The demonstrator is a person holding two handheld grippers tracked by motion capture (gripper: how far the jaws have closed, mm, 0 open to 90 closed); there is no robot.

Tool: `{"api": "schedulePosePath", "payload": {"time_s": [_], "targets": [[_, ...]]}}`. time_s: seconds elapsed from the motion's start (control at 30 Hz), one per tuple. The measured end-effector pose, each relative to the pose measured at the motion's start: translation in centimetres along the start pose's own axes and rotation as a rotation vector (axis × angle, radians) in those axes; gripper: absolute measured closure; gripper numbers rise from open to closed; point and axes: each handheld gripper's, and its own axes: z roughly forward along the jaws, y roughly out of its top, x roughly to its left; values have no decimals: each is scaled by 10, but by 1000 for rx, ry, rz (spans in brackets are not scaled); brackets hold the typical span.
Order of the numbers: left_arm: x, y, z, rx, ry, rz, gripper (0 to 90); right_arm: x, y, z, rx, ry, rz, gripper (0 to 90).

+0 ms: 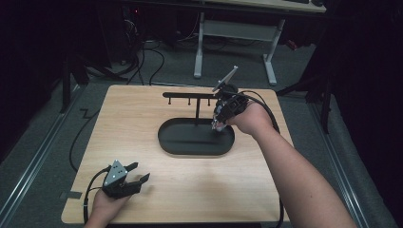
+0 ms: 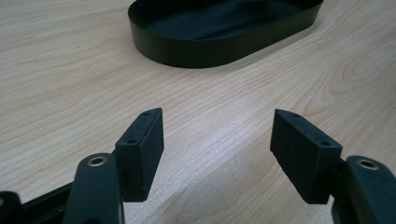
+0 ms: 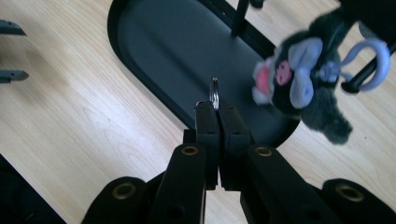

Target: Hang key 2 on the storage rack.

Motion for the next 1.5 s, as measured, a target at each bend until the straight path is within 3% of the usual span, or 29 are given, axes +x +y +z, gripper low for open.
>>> {"api": "schedulePosePath", "payload": {"time_s": [0.1,0.2,0.63,1.2,1.5], "targets": [[0,0,0,1,-1,0,355,0,7,-1,7,-5,17,894],[0,0,0,1,-2,0,355,-1,13,-1,-6,-2,1,894],[0,0,0,-1,-2,2,355,-9,35,7,-10,0,14,894],[0,0,0,-2,-4,4,355,-33,47,17,-40,16,98,891],[0,0,0,-3,-6,4,355,-35,53,23,-55,-13,119,868]]}}
